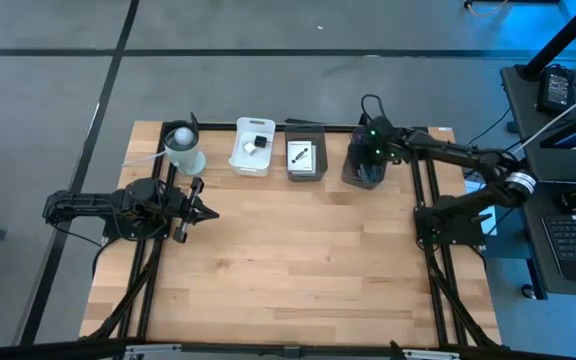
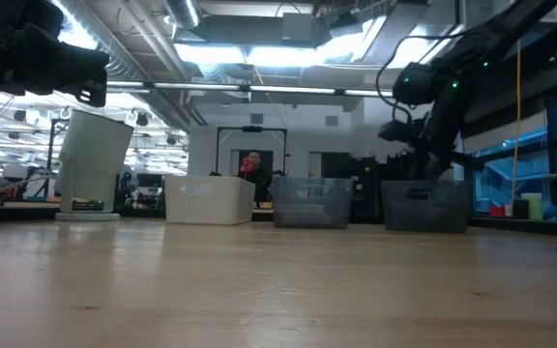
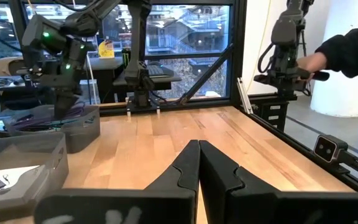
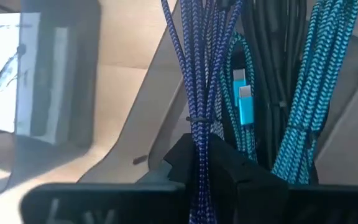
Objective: Pick and place items into bin
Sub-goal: Put the violet charger cable into the right black bin, then return to Home Position
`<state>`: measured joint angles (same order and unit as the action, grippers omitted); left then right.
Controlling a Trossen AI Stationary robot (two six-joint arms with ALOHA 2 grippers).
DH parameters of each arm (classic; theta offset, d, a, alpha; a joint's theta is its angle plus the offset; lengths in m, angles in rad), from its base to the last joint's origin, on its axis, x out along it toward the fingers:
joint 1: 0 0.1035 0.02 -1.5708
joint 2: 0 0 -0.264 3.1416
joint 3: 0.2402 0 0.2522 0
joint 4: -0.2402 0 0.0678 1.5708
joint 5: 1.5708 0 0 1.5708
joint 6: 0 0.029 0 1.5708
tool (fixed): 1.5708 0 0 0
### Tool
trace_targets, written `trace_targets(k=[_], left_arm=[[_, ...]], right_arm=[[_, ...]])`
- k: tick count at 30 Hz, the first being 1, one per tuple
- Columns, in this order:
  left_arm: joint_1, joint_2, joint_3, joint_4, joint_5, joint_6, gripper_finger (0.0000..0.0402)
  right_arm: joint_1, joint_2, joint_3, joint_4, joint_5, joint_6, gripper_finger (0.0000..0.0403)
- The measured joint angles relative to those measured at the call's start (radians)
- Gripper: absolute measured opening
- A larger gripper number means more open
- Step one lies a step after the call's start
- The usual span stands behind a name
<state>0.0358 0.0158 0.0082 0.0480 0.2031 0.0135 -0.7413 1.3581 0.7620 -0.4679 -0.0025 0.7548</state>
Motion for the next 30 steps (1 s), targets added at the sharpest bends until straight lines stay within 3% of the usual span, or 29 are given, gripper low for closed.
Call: trace_targets(k=[4,14,30], left_arm=[[0.000,0.000,0.000,0.000,0.000,0.000,0.0002],[0.000,0.000,0.000,0.000,0.000,0.000,0.0002],[0.000,0.000,0.000,0.000,0.000,0.000,0.0002]], right_arm=[[-0.010,0.028,0.014,-0.003,0.000,0.000,0.0052],[-0.027,0.014,0.015,-0.078,0.062,0.000,0.0041],[-0.026,0.014,0.015,-0.107,0.061,-0.003,0.0099]])
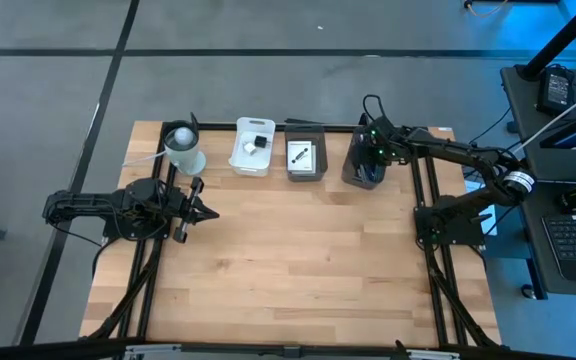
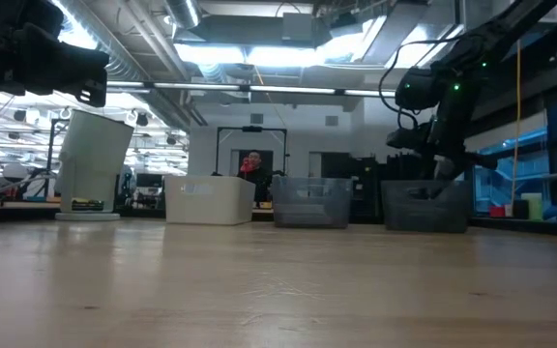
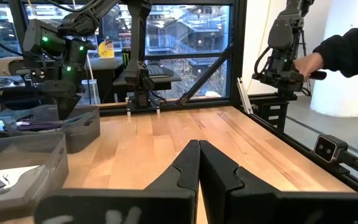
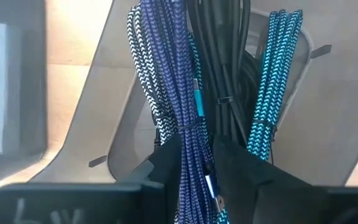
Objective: Pick and place items into bin
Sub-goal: Return to Home Position
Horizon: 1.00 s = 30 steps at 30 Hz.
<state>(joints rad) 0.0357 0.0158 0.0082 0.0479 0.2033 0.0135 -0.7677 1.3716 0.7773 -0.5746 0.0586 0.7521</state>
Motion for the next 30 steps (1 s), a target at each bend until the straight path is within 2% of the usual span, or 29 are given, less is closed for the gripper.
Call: trace_targets(k=[6,12,17,21,23,25,27,30], left_arm=[[0.000,0.000,0.000,0.000,0.000,0.000,0.0002],[0.000,0.000,0.000,0.000,0.000,0.000,0.0002],[0.000,0.000,0.000,0.000,0.000,0.000,0.0002],[0.000,0.000,0.000,0.000,0.000,0.000,0.0002],[0.000,0.000,0.000,0.000,0.000,0.000,0.0002],[0.000,0.000,0.000,0.000,0.000,0.000,0.0002],[0.000,0.000,0.000,0.000,0.000,0.000,0.0002],[0.000,0.000,0.000,0.000,0.000,0.000,0.0002]], right_arm=[[0.000,-0.009,0.000,0.000,-0.009,-0.057,0.0127],[0.000,-0.135,0.025,0.001,-0.017,-0.139,0.0135],[0.029,-0.265,0.040,-0.009,-0.188,-0.308,0.0131],[0.096,-0.311,0.035,-0.197,-0.363,-0.650,0.0099],[0.127,-0.312,0.035,-0.297,-0.385,-0.736,0.0070],[0.169,-0.309,0.033,-0.321,-0.394,-0.783,0.0033],[0.226,-0.311,0.017,-0.240,-0.435,-0.826,0.0010],[0.321,-0.317,-0.053,0.044,-0.452,-0.854,0.0008]])
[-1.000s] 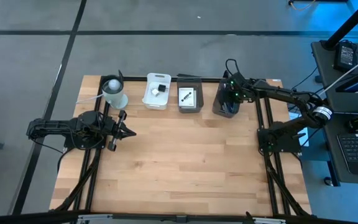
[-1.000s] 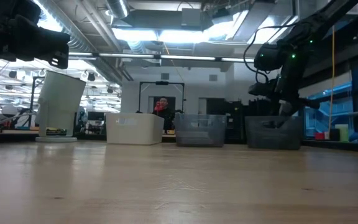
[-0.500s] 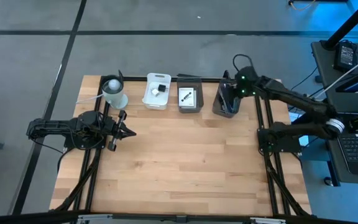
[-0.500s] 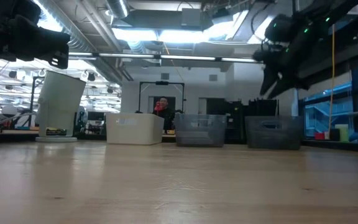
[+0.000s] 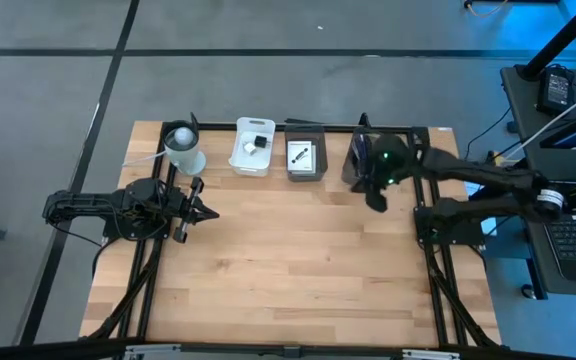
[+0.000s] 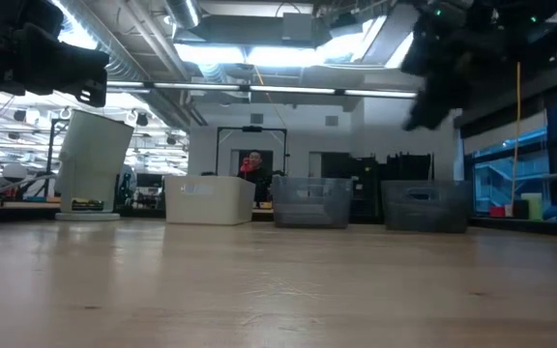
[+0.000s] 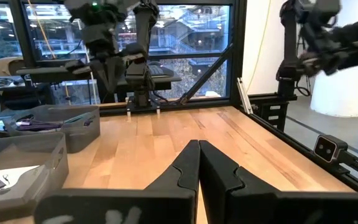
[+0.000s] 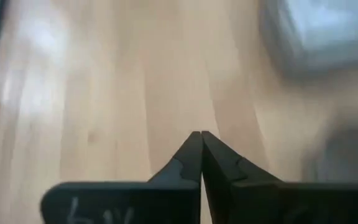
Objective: Pick and place items into bin
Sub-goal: Return to Home Position
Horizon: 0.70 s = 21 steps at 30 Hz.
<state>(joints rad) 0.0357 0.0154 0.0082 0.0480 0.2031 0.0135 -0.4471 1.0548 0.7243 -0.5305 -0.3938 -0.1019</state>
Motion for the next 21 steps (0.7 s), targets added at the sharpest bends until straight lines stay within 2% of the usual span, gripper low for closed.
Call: trace_targets(k=[4,7,14,18,21], left_arm=[[0.000,0.000,0.000,0.000,0.000,0.000,0.0002],[0.000,0.000,0.000,0.000,0.000,0.000,0.0002],[0.000,0.000,0.000,0.000,0.000,0.000,0.0002],[0.000,0.000,0.000,0.000,0.000,0.000,0.0002],[0.000,0.000,0.000,0.000,0.000,0.000,0.0002]], right_arm=[[0.112,0.015,-0.123,0.431,0.053,-0.008,0.0004],[0.168,0.018,-0.192,0.625,0.081,-0.028,0.0003],[0.202,0.017,-0.296,0.828,0.086,-0.110,0.0002],[0.202,0.016,-0.361,0.940,0.084,-0.092,0.0001],[0.202,0.006,-0.412,1.023,0.045,-0.081,0.0001]])
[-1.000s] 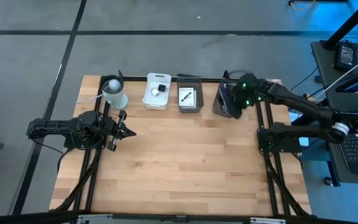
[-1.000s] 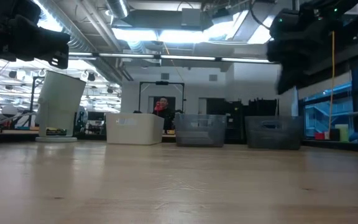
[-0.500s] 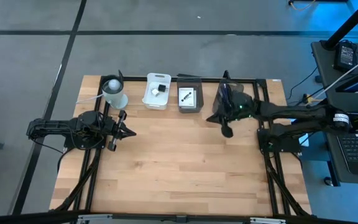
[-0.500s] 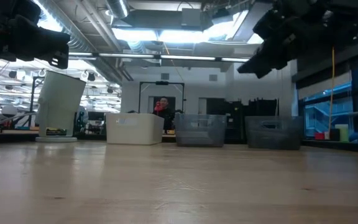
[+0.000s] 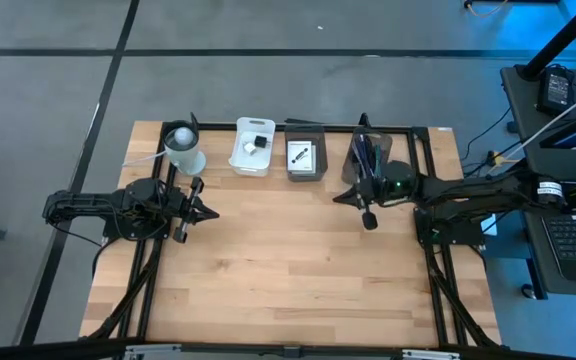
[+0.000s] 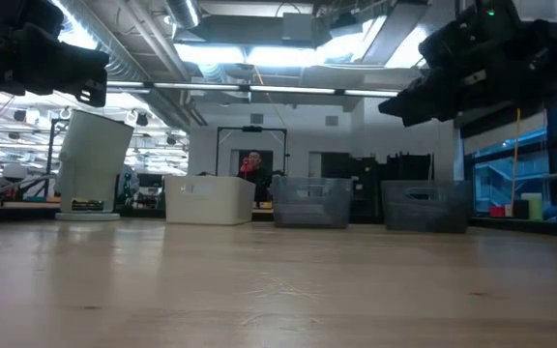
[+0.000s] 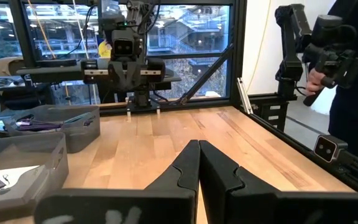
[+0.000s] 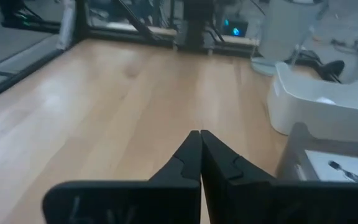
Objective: Pick and place items into bin
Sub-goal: Return to Home Position
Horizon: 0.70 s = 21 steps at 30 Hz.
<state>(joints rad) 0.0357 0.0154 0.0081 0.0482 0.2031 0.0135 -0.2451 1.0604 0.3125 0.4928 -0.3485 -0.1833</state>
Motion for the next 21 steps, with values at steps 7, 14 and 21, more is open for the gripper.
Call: trace_targets(k=[7,14,21], left_arm=[[0.000,0.000,0.000,0.000,0.000,0.000,0.0002],[0.000,0.000,0.000,0.000,0.000,0.000,0.0002],[0.000,0.000,0.000,0.000,0.000,0.000,0.0002]], right_arm=[[0.000,-0.103,-0.099,0.029,-0.020,0.075,0.0001],[0.000,-0.302,-0.209,0.025,-0.020,0.158,0.0000],[0.000,-0.510,-0.306,-0.021,-0.028,0.286,0.0000]])
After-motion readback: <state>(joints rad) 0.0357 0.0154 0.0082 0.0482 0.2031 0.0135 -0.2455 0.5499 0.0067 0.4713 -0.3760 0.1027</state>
